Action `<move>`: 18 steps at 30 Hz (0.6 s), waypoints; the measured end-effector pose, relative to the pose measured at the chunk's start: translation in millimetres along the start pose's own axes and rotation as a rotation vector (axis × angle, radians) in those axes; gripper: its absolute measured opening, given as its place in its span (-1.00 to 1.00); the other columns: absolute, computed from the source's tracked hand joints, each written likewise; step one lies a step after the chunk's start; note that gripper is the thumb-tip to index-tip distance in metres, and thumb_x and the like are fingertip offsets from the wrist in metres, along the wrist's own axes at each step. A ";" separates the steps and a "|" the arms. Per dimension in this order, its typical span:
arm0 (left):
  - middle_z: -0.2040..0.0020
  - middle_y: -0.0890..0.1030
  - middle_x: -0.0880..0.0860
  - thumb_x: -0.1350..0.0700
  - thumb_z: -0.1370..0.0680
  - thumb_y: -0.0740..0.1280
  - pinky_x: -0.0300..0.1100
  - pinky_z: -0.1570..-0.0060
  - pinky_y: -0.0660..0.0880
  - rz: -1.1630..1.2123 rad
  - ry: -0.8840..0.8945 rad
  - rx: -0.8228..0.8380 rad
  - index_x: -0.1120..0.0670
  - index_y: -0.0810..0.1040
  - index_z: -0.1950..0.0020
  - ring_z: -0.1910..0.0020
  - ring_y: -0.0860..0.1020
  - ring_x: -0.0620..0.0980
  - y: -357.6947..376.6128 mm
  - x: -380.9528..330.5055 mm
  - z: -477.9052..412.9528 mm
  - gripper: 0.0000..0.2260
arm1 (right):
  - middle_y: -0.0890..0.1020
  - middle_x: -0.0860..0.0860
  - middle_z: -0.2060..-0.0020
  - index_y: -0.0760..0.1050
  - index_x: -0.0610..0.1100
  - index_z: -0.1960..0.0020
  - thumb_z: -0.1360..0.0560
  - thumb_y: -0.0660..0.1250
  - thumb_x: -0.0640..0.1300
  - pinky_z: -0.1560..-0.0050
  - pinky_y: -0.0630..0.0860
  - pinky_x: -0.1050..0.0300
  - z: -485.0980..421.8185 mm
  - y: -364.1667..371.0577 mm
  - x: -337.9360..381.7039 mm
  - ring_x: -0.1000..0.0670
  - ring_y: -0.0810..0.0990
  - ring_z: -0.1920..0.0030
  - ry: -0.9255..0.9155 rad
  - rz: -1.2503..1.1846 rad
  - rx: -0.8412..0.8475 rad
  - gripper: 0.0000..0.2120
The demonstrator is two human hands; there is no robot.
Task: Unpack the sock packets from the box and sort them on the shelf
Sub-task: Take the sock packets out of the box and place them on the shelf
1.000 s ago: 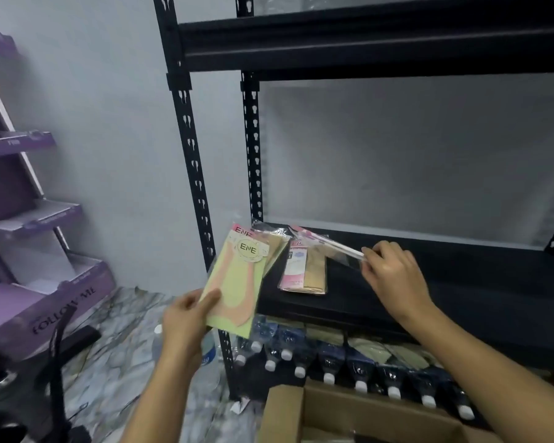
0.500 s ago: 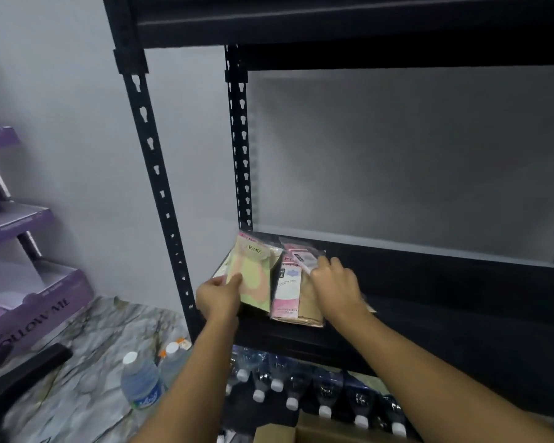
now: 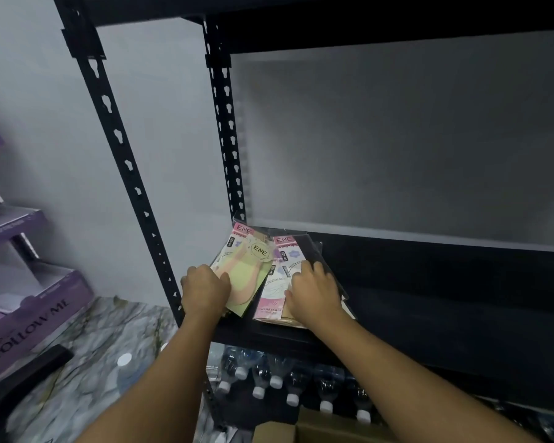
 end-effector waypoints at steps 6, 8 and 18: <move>-0.20 0.43 0.19 -0.02 -0.59 0.19 0.06 -0.07 0.47 -0.212 0.067 -0.035 0.22 0.43 -0.25 -0.25 0.36 0.19 5.5 -1.4 5.6 -0.64 | 0.51 -0.11 -0.19 0.54 -0.18 -0.16 -0.54 0.16 0.05 -0.17 0.38 -0.06 8.8 0.1 -6.6 -0.14 0.40 -0.19 -0.010 -0.103 -0.081 -0.61; -0.22 0.43 0.17 -0.03 -0.59 0.18 0.09 -0.10 0.45 -0.221 0.083 -0.044 0.21 0.42 -0.28 -0.26 0.35 0.18 5.3 -2.3 7.3 -0.62 | 0.51 -0.08 -0.17 0.54 -0.16 -0.17 -0.54 0.16 0.05 -0.15 0.38 -0.05 14.3 -1.6 -8.7 -0.13 0.39 -0.18 -0.013 -0.122 -0.107 -0.63; -0.32 0.45 0.01 -0.06 -0.55 0.28 0.11 -0.38 0.20 0.137 0.395 -0.078 0.01 0.42 -0.35 -0.37 0.33 0.02 0.3 -4.0 55.5 -0.61 | 0.48 0.05 -0.06 0.50 -0.06 -0.25 -0.51 0.24 0.12 -0.11 0.40 0.09 61.0 -18.6 -37.3 0.01 0.39 -0.09 -0.033 -0.290 -0.242 -0.60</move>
Point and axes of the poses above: each hand's wrist, its own z-axis away from the middle knuckle, its own y-axis out of the palm, x = y × z, the point moved 1 cm from there along -z, towards the middle knuckle
